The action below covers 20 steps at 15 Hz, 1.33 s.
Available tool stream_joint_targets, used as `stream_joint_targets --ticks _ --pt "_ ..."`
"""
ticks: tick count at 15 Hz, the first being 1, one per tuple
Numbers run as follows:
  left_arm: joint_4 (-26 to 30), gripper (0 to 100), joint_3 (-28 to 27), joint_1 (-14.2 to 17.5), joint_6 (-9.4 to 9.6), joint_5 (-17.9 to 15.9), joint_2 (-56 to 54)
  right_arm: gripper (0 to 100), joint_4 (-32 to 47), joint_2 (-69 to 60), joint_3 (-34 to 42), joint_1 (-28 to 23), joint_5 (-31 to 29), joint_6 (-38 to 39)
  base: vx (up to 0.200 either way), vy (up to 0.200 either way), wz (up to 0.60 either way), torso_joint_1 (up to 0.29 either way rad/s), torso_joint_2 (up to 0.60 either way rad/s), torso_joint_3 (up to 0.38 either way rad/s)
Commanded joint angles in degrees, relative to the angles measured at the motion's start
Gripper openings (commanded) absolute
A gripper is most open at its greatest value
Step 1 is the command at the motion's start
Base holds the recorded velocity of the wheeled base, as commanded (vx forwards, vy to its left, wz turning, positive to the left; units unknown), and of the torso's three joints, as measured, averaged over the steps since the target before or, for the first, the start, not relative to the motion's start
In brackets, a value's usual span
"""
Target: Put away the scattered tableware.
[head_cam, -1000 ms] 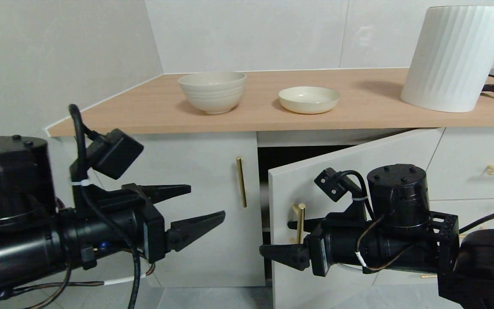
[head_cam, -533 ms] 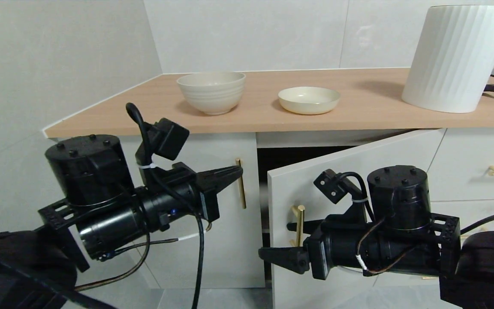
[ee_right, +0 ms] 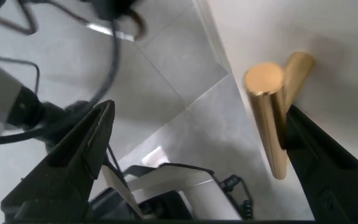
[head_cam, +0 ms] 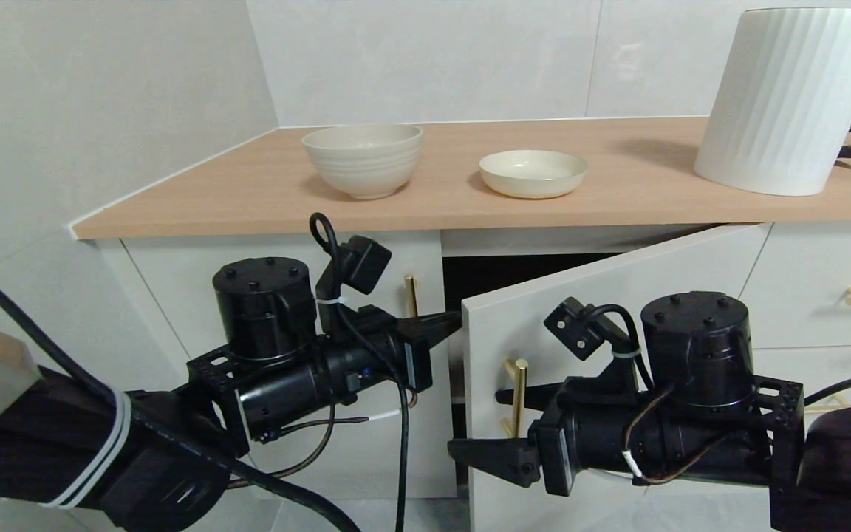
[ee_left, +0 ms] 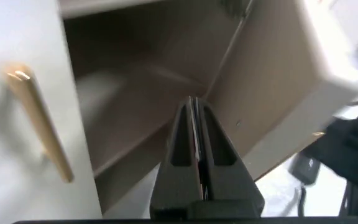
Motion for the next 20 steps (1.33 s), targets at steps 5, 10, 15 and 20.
stream_joint_targets --ticks 5,10,15,20 --pt "0.07 0 -2.74 -2.21 -0.04 -0.01 4.55 100 -2.27 0.42 1.42 1.77 -0.01 -0.95 0.0 0.0 0.0 0.0 0.0 0.0" --pt "-0.19 0 -3.8 -4.67 -0.04 0.17 3.94 100 -2.27 0.33 0.98 0.8 -0.18 -1.04 0.0 0.0 0.0 0.0 0.0 0.0" --pt "-0.28 0 -3.09 -5.38 -0.12 0.34 2.88 100 -5.26 0.25 0.19 -8.16 -0.45 -1.39 0.0 0.0 0.0 0.0 0.0 0.0" --pt "-0.28 0 -3.27 -6.61 -0.56 0.17 3.59 100 -7.98 -0.1 0.01 -15.81 -0.71 -4.55 0.0 0.0 0.0 0.0 0.0 0.0"
